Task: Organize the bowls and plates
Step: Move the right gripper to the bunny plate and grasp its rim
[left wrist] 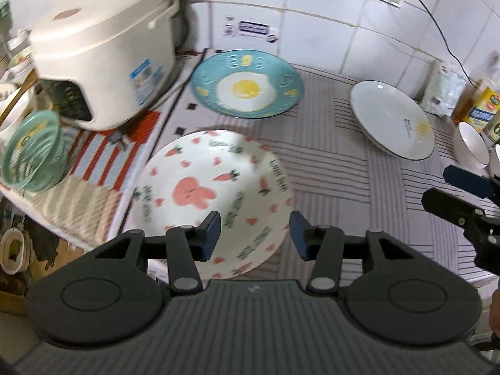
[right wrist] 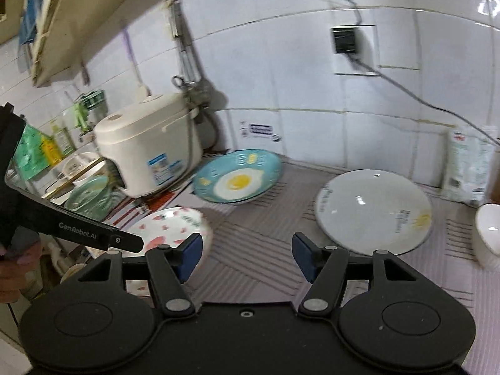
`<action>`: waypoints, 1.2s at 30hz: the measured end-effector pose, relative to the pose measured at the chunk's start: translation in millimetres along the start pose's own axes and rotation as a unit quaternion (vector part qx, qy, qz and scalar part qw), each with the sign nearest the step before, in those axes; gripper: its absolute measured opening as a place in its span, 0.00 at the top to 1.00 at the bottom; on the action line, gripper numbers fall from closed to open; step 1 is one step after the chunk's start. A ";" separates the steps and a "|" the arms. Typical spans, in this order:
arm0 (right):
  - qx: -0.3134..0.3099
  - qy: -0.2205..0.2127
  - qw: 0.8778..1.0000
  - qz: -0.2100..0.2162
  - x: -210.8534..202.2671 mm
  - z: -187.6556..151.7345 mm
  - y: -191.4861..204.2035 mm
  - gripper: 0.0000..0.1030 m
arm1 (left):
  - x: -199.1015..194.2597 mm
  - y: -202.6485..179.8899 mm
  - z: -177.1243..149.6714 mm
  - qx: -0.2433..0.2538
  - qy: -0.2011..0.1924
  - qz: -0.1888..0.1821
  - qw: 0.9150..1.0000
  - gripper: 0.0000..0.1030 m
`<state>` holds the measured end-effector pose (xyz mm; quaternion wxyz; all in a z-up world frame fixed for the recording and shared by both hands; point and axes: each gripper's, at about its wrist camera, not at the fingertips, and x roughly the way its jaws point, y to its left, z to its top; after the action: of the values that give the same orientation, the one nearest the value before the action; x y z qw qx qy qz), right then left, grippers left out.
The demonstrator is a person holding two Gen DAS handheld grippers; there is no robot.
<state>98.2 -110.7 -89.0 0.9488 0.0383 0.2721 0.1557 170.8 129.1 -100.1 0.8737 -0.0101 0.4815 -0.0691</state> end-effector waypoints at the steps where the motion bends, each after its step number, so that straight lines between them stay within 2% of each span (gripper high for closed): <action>1: -0.001 -0.001 1.000 0.008 2.0 -2.1 5.2 0.34 | -0.7 4.8 -2.8 -0.002 -0.002 0.001 1.000 0.52; 6: -0.026 -0.011 0.999 0.041 15.5 -11.6 26.8 0.32 | 3.8 27.2 -14.1 -0.004 -0.013 0.013 1.000 0.41; 9: -0.039 -0.004 0.998 0.046 31.6 -15.1 35.6 0.32 | 11.9 39.7 -19.7 -0.003 -0.016 0.015 1.000 0.34; 12: -0.025 0.017 0.998 0.059 53.2 -18.1 38.8 0.32 | 23.4 47.9 -26.3 0.013 0.004 0.011 1.000 0.29; 15: 0.005 0.056 0.996 0.067 77.0 -26.0 40.2 0.32 | 28.5 53.2 -34.8 0.021 -0.004 0.025 0.999 0.23; 22: 0.053 0.087 0.991 0.092 105.2 -46.0 44.6 0.32 | 58.7 81.2 -43.2 -0.014 0.007 -0.003 1.000 0.22; 24: 0.063 0.099 0.989 0.094 116.6 -48.1 45.5 0.35 | 68.9 86.5 -43.7 -0.020 0.021 -0.008 1.000 0.22; 26: 0.074 0.112 0.986 0.094 130.3 -50.2 46.5 0.42 | 75.9 90.0 -44.0 -0.021 0.027 -0.006 0.999 0.22; 31: 0.107 0.121 0.984 0.079 152.0 -51.4 46.4 0.50 | 91.3 98.3 -40.1 -0.038 0.045 -0.020 0.998 0.25; 33: 0.126 0.126 0.981 0.076 156.5 -52.3 43.9 0.59 | 94.9 102.0 -38.7 -0.055 0.047 -0.023 0.997 0.30; 35: 0.132 0.129 0.980 0.069 159.7 -53.0 43.5 0.83 | 97.7 106.0 -37.7 -0.074 0.053 -0.010 0.996 0.30; 36: 0.125 0.128 0.982 0.055 160.1 -53.3 44.8 0.83 | 98.6 106.8 -37.2 -0.079 0.055 -0.006 0.995 0.32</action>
<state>186.4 -18.2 -208.0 0.8837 0.1514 0.4065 0.1759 203.2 223.8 -211.8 0.8422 -0.0781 0.5323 -0.0360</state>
